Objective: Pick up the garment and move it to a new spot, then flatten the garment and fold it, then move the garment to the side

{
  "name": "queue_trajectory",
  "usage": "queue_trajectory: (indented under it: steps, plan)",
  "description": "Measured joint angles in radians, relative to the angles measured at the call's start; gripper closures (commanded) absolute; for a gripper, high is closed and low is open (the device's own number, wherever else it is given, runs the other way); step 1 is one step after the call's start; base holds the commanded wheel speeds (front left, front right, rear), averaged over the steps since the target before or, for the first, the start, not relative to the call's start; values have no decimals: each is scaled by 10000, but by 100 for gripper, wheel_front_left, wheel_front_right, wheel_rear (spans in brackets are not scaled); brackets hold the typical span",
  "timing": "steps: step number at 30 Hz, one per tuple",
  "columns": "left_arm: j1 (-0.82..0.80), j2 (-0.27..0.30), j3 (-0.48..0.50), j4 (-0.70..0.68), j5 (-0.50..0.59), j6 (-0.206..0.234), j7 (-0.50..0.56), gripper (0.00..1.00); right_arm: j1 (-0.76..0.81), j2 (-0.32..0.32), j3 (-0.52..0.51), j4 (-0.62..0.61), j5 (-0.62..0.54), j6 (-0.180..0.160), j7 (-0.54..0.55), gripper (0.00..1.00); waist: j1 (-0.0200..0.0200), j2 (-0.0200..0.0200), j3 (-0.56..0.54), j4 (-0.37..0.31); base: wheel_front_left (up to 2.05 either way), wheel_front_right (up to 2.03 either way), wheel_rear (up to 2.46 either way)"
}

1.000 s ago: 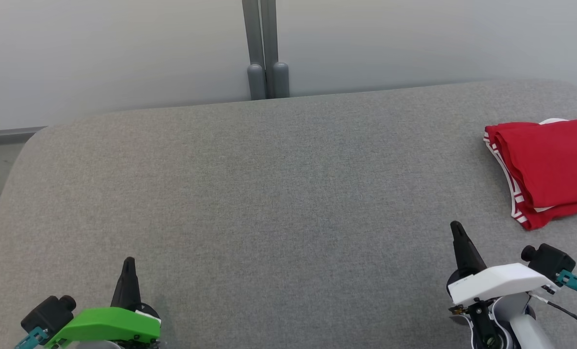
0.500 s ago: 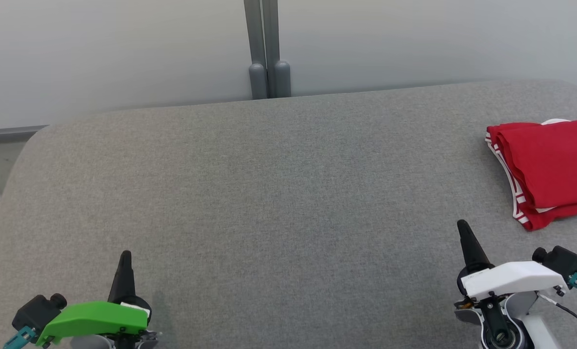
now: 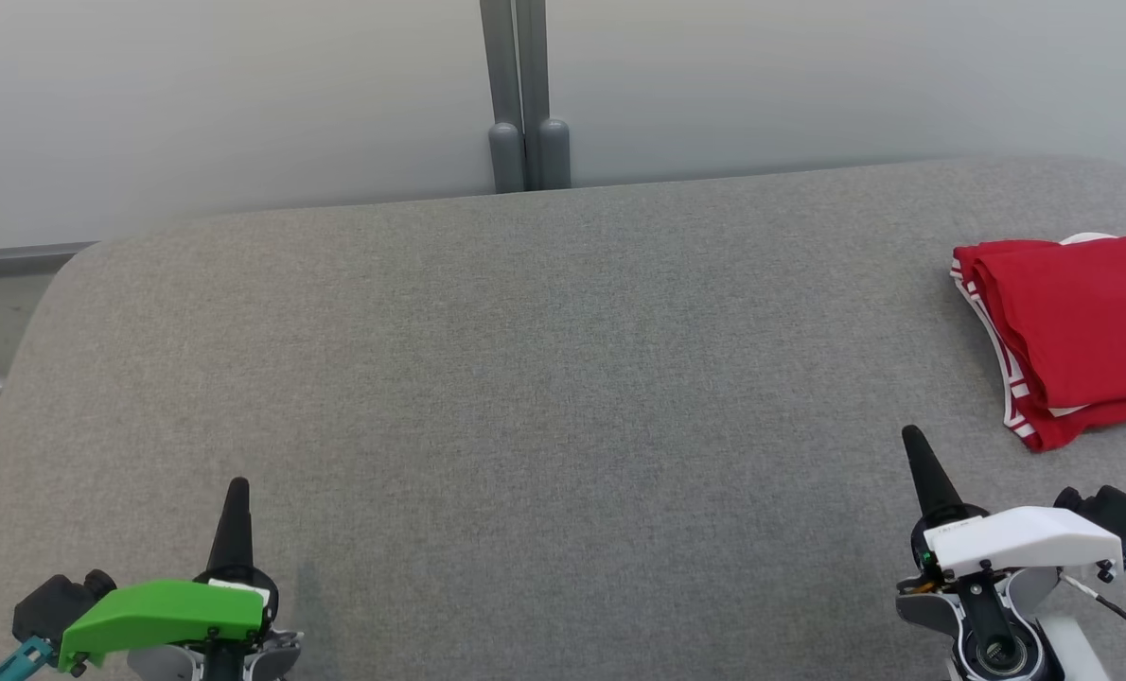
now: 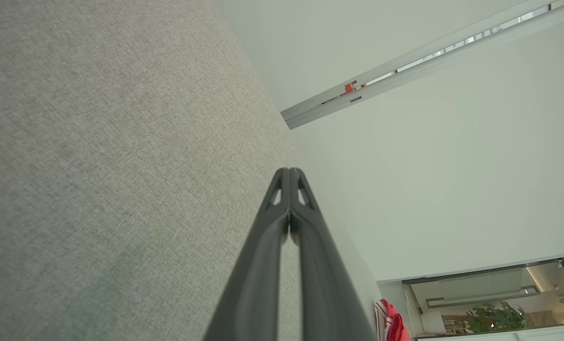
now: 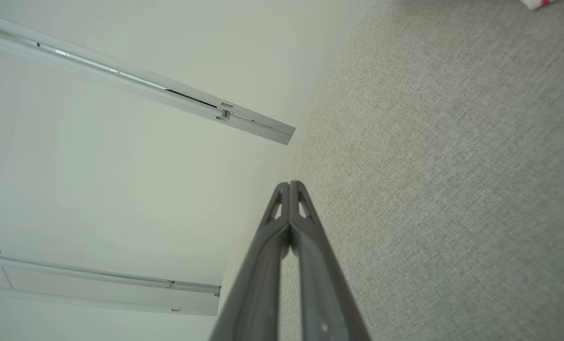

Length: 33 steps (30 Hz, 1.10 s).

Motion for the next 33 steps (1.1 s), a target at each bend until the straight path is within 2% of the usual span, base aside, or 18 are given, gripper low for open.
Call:
queue_trajectory:
  steps: [33]
  plan:
    - [-326,-48,533,-52,-2539,-422,755,100,-3,0,-545,-247,2736,0,767,100,0,0,24,97,0,0,0]
